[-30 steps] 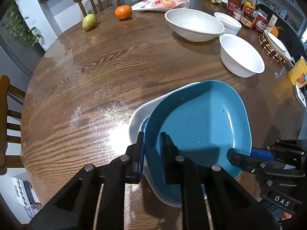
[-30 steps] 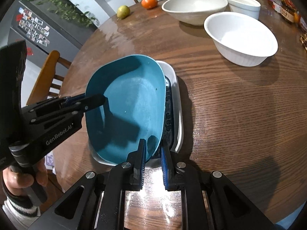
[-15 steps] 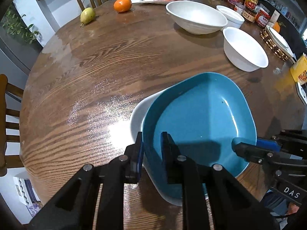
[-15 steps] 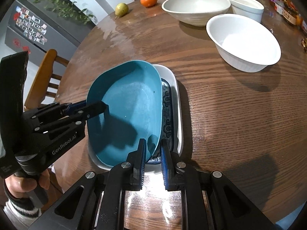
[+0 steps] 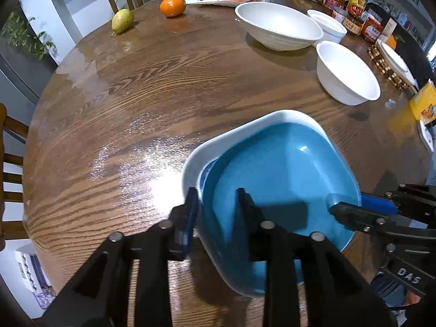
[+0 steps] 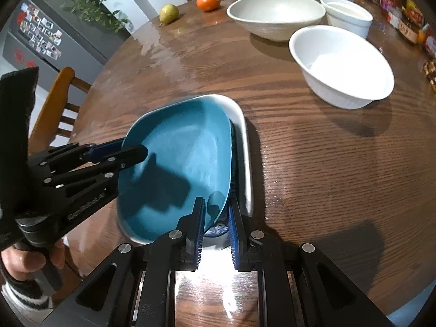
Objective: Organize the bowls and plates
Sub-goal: 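Carry the teal dish and lower it onto the stacked patterned plates, then open both tools and release the teal dish on the stack, then move both tools toward the white bowls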
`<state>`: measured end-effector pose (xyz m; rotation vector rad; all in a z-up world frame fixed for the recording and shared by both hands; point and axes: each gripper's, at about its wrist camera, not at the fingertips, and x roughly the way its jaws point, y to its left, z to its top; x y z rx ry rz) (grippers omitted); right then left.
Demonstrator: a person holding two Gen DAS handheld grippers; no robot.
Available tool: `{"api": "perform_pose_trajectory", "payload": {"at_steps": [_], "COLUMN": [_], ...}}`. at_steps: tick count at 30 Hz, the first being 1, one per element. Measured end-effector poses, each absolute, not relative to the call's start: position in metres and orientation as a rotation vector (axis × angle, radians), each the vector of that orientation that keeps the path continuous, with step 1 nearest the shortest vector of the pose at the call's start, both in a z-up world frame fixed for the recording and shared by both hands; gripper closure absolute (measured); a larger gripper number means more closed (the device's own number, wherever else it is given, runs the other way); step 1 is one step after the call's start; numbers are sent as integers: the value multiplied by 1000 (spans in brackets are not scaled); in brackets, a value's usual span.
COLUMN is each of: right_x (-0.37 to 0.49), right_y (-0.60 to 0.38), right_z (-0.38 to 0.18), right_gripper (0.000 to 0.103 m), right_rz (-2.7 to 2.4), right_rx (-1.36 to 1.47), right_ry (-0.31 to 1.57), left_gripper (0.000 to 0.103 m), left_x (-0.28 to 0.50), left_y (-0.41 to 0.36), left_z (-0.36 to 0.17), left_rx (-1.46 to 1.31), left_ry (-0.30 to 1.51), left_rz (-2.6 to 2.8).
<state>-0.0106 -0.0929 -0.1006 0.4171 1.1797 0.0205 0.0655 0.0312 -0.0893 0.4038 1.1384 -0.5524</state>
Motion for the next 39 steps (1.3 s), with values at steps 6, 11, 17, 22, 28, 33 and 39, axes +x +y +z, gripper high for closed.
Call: {"api": "perform_pose_trajectory", "payload": {"at_steps": [6,11,17,22,28,33,39], "right_x": [-12,-16,-25,-29,-40,-42,-47], "right_y": [-95,-101,-110,-115,-129,-136,-151], "right_z": [-101,-96,-86,-76,-66,-59,-54], "right_gripper": [87,84,49,44,38,37,33], "right_rz": [18,11,-29,-84,-136,-159,-201], "right_rx": [423,432,424,399,392,401,395], "right_ry": [1178,1150,1112,1081,1038,1010,991], "left_gripper": [45,37,23,16,2,1,1], "left_x": [65,69,70,68,65,61,54], "left_y": [32,40,47,46,45,38,22], "left_z": [-79,-70,-64,-60,-54,-47,-42], "left_rx": [409,373,323,301,253,254,256], "left_ry": [1092,1076,1076,1082,1084,1069,1049], "left_rz": [-528,-495,-478,-478,-480,-485,-508]}}
